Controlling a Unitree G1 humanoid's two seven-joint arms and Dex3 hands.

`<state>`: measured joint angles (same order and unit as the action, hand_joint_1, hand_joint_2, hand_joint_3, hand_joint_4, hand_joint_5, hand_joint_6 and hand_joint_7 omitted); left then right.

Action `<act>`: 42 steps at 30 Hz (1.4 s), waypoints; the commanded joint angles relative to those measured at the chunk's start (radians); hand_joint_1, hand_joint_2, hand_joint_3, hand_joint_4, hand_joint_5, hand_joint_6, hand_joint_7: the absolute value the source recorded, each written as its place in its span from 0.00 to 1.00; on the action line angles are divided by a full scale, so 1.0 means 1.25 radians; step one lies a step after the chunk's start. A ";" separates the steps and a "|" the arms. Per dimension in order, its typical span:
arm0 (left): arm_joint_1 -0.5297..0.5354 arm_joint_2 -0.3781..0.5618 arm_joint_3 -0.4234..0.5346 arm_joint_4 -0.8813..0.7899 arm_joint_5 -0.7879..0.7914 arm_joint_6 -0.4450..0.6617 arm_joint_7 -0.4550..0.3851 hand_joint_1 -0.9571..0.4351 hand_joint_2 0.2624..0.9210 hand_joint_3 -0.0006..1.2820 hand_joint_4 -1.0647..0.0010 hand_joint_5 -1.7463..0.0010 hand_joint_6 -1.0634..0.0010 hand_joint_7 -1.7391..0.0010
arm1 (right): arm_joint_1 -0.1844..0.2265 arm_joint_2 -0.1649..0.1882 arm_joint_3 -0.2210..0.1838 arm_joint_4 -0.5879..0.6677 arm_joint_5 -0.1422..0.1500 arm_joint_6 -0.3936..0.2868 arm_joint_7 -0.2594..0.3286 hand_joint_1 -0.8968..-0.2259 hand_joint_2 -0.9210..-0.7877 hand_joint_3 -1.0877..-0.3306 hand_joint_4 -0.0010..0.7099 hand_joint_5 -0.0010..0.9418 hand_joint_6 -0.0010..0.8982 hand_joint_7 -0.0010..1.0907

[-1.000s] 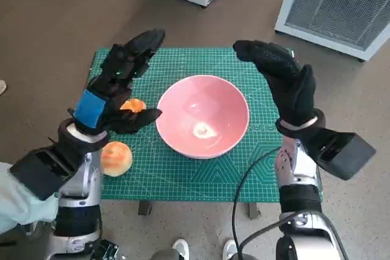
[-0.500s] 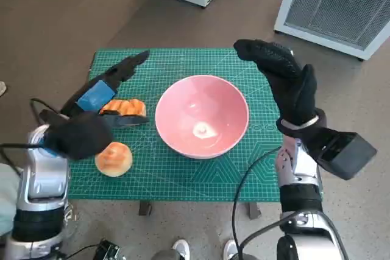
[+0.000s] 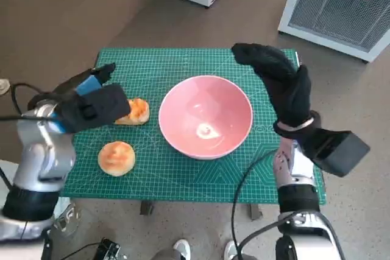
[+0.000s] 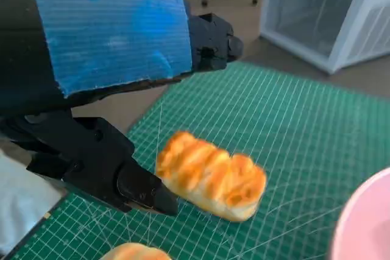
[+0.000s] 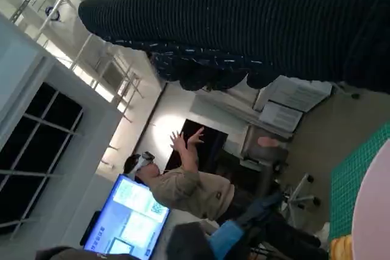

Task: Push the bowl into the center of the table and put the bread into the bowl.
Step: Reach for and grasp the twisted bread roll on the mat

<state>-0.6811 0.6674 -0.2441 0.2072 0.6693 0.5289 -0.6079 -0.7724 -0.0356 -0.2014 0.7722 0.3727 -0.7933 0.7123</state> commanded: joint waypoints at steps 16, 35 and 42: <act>-0.109 -0.075 -0.095 0.322 0.000 -0.100 0.116 0.66 0.71 0.02 0.94 0.99 0.78 0.98 | 0.009 0.002 -0.007 0.014 0.023 0.011 0.007 0.29 0.00 0.45 0.29 0.00 0.00 0.56; -0.154 -0.126 -0.120 0.579 -0.007 -0.275 0.300 0.72 0.84 0.03 0.54 0.96 0.42 0.95 | 0.019 0.002 -0.010 0.008 0.025 0.012 0.008 0.29 0.00 0.46 0.29 0.00 0.00 0.57; -0.148 -0.118 -0.123 0.618 -0.007 -0.360 0.372 0.73 0.98 0.05 0.34 0.40 0.36 0.56 | 0.020 0.002 -0.011 0.005 0.026 0.016 0.008 0.29 0.00 0.46 0.29 0.00 0.00 0.57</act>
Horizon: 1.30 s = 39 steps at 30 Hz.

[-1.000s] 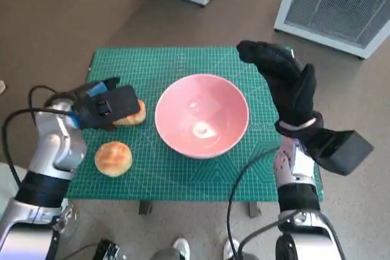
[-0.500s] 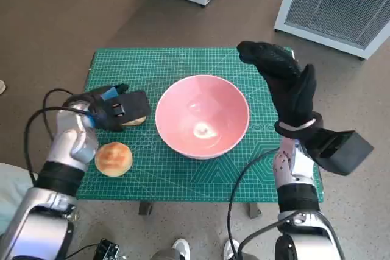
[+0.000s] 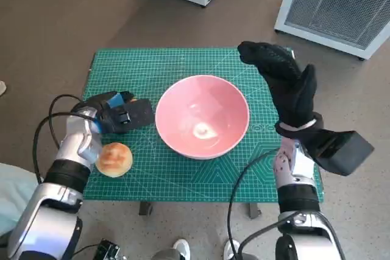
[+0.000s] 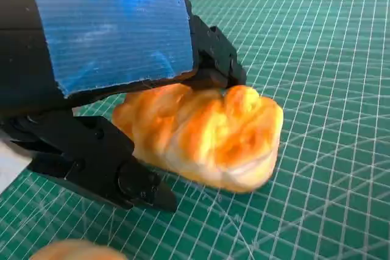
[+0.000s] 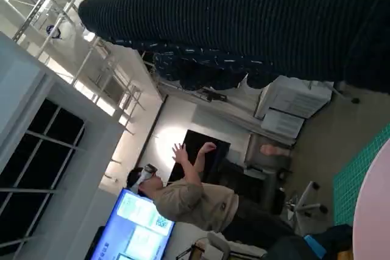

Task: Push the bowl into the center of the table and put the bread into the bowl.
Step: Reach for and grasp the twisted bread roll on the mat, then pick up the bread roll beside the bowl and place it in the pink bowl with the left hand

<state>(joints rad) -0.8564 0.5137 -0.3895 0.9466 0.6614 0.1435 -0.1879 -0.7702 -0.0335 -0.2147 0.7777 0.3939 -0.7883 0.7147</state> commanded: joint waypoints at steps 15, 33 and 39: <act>-0.005 0.040 0.013 0.013 -0.016 -0.118 0.062 0.69 1.00 0.05 0.37 0.30 0.38 0.37 | 0.023 0.006 0.003 -0.001 0.005 0.007 0.005 0.30 0.00 0.46 0.29 0.01 0.00 0.57; 0.155 0.091 0.205 -0.599 -0.078 -0.062 0.082 0.69 1.00 0.02 0.29 0.38 0.37 0.34 | 0.025 0.003 -0.004 0.004 0.021 0.018 0.025 0.29 0.00 0.46 0.30 0.01 0.00 0.57; 0.187 0.063 0.225 -0.736 -0.077 -0.099 0.108 0.69 0.99 0.01 0.27 0.41 0.36 0.34 | 0.025 0.003 -0.005 0.004 0.021 0.020 0.026 0.29 0.00 0.46 0.29 0.00 0.00 0.57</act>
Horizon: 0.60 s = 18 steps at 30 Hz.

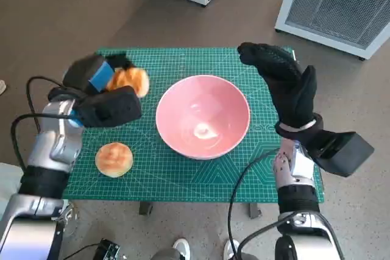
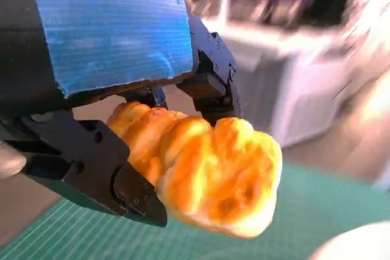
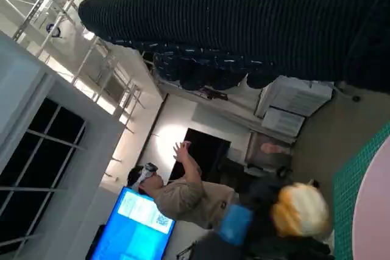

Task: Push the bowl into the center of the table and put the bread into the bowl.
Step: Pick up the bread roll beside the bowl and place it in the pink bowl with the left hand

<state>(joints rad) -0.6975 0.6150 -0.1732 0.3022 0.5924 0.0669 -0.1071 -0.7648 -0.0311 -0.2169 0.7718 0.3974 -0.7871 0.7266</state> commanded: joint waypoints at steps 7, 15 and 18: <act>0.067 -0.054 0.024 -0.294 -0.024 -0.078 0.029 0.69 0.99 0.01 0.26 0.41 0.37 0.34 | 0.025 0.000 -0.003 0.005 0.017 0.019 0.017 0.29 0.00 0.46 0.30 0.00 0.00 0.57; 0.047 -0.104 -0.033 -0.305 0.009 -0.078 -0.015 0.69 0.99 0.01 0.26 0.39 0.35 0.36 | 0.033 0.002 0.000 -0.007 0.020 0.023 0.021 0.29 0.00 0.47 0.30 0.01 0.00 0.57; 0.038 -0.117 -0.056 -0.275 0.025 -0.095 -0.013 0.69 0.99 0.01 0.27 0.39 0.35 0.37 | 0.037 0.003 0.001 -0.011 0.020 0.023 0.020 0.29 0.00 0.47 0.30 0.01 0.00 0.57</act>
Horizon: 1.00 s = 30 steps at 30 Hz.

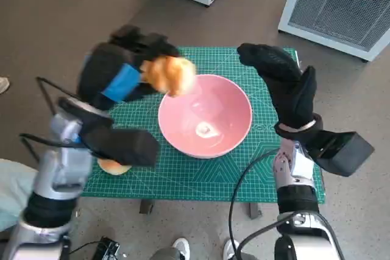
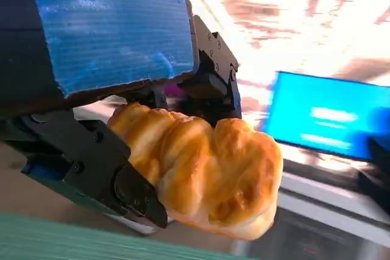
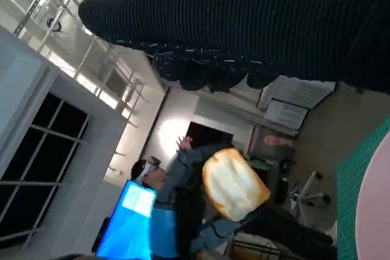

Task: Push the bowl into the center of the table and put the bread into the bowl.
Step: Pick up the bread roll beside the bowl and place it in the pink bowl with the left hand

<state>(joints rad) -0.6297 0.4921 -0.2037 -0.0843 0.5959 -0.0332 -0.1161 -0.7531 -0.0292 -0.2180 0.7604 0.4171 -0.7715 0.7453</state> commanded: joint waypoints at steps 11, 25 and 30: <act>-0.048 -0.058 -0.092 0.226 0.039 -0.080 0.004 0.69 1.00 0.01 0.27 0.41 0.38 0.33 | 0.040 -0.005 0.000 -0.008 0.008 0.011 0.008 0.29 0.00 0.47 0.31 0.01 0.00 0.57; -0.023 -0.085 -0.107 0.243 0.014 -0.057 -0.049 0.70 0.95 0.08 0.51 0.55 0.50 0.48 | 0.049 -0.006 0.001 -0.019 0.002 0.012 -0.006 0.29 0.00 0.47 0.30 0.00 0.00 0.57; -0.015 -0.075 -0.105 0.202 0.005 -0.001 -0.135 0.70 0.81 0.02 0.79 0.94 0.64 0.89 | 0.050 -0.004 0.003 -0.023 -0.002 0.012 -0.013 0.29 0.00 0.47 0.30 0.00 0.00 0.57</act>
<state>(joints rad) -0.6558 0.3893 -0.3362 0.2097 0.6217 -0.0687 -0.2225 -0.7229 -0.0339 -0.2159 0.7326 0.4198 -0.7691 0.7395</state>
